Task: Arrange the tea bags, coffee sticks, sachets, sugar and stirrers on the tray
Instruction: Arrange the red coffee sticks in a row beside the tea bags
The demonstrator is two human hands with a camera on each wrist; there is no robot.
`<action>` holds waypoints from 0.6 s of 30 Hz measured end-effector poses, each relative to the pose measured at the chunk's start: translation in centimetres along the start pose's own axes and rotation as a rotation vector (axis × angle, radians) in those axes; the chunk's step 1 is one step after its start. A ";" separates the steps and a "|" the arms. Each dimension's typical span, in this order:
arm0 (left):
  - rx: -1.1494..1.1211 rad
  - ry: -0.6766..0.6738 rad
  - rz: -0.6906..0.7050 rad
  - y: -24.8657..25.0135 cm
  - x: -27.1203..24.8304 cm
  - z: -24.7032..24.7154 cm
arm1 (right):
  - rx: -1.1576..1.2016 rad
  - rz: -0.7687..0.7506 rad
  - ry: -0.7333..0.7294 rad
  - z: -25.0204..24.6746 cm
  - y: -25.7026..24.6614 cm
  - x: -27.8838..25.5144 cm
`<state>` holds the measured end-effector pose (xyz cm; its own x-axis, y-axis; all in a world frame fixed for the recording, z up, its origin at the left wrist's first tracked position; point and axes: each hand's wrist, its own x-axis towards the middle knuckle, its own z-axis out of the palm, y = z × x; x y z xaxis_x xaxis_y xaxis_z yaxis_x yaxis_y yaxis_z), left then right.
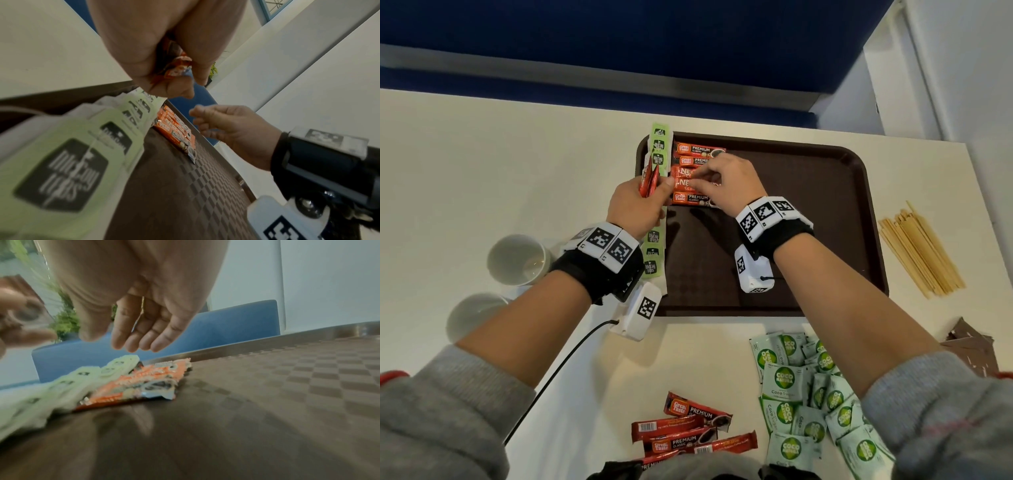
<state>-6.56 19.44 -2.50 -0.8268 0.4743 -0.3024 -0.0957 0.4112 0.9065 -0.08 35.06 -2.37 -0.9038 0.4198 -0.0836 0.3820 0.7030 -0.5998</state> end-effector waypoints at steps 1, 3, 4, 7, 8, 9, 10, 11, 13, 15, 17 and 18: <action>-0.014 -0.017 -0.001 0.0 -0.1 0.0 | 0.064 -0.013 0.012 -0.2 -0.6 -0.1; -0.034 -0.044 -0.002 0.1 -0.3 0.1 | 0.172 -0.038 -0.010 -0.5 -1.6 -0.1; -0.025 -0.055 0.006 0.2 -0.4 0.1 | 0.209 -0.046 -0.040 -0.6 -2.0 -0.1; 0.107 -0.070 0.047 0.3 -0.6 0.1 | 0.231 -0.047 -0.113 -0.7 -3.0 0.0; 0.145 -0.069 0.058 0.4 -0.7 0.1 | 0.229 -0.050 -0.127 -0.8 -3.2 0.0; 0.161 -0.070 0.064 0.4 -0.8 0.0 | 0.233 -0.049 -0.145 -0.8 -3.4 0.0; 0.163 -0.072 0.065 0.4 -0.8 0.0 | 0.256 -0.043 -0.169 -0.8 -3.4 0.0; 0.161 -0.079 0.064 0.4 -0.9 0.0 | 0.298 -0.029 -0.193 -0.9 -3.4 -0.1; 0.152 -0.095 0.068 0.3 -1.0 0.0 | 0.396 -0.004 -0.222 -1.1 -3.2 -0.3; 0.134 -0.107 0.073 0.2 -1.0 -0.1 | 0.448 0.013 -0.227 -1.2 -2.8 -0.4; 0.128 -0.121 0.071 0.2 -1.0 -0.1 | 0.470 0.029 -0.223 -1.4 -2.6 -0.6; 0.124 -0.130 0.072 0.2 -1.1 0.0 | 0.478 0.038 -0.217 -1.5 -2.5 -0.6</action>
<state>-5.73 18.98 -2.01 -0.7500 0.5989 -0.2807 0.0366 0.4613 0.8865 -0.20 33.84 0.38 -0.9295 0.2760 -0.2448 0.3305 0.3283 -0.8848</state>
